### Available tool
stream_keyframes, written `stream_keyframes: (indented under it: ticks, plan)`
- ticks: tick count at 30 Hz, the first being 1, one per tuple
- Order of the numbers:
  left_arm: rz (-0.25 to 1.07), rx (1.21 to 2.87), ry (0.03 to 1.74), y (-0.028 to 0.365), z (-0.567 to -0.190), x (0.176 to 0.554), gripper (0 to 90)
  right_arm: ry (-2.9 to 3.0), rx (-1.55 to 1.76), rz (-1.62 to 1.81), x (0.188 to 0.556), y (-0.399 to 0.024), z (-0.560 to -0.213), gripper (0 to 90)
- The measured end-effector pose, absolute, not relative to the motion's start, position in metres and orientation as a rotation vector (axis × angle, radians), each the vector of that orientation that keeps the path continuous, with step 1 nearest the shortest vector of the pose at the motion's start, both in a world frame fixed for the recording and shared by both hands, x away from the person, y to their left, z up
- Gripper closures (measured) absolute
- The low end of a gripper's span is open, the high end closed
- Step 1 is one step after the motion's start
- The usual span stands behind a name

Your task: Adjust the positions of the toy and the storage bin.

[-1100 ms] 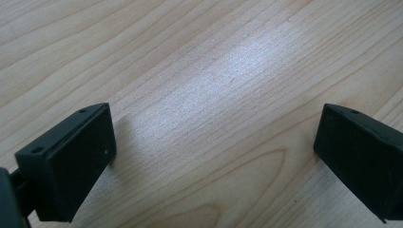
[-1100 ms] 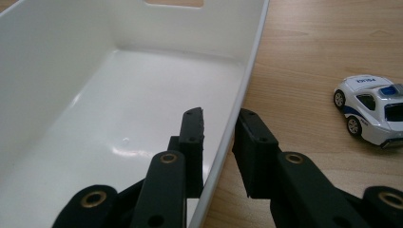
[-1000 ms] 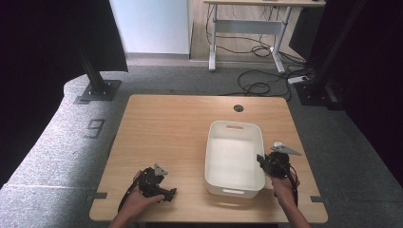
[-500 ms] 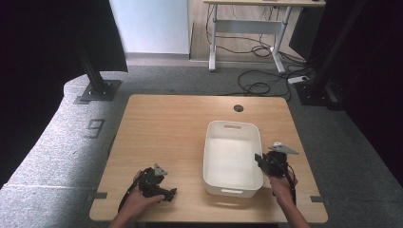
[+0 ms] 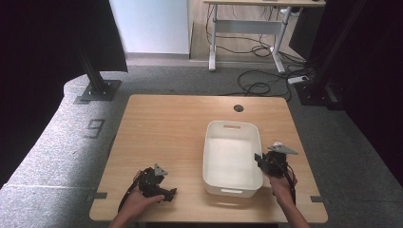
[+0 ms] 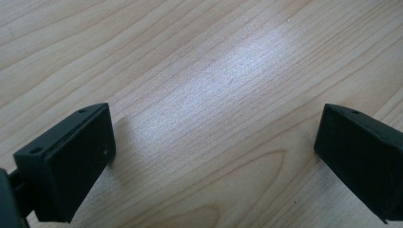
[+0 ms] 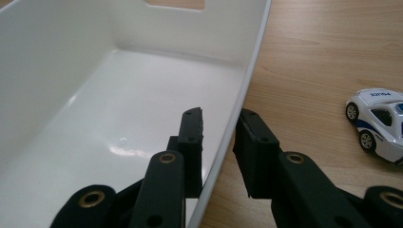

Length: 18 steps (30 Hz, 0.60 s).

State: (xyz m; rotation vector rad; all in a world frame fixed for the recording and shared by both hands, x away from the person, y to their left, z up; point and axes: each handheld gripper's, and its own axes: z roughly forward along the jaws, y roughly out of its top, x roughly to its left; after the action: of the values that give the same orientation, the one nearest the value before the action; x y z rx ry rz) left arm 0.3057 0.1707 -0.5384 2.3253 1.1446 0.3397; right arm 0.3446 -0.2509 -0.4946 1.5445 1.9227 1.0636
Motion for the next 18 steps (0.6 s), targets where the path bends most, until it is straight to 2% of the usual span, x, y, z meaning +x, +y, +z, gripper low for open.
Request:
stream_keyframes:
  ticks: [18]
  plan:
    - [0.344,2.318,1.133,0.1707,-0.5393,0.3053,0.1,1.923,1.537,1.072,0.3449,-0.2514,-0.4954,72.3]
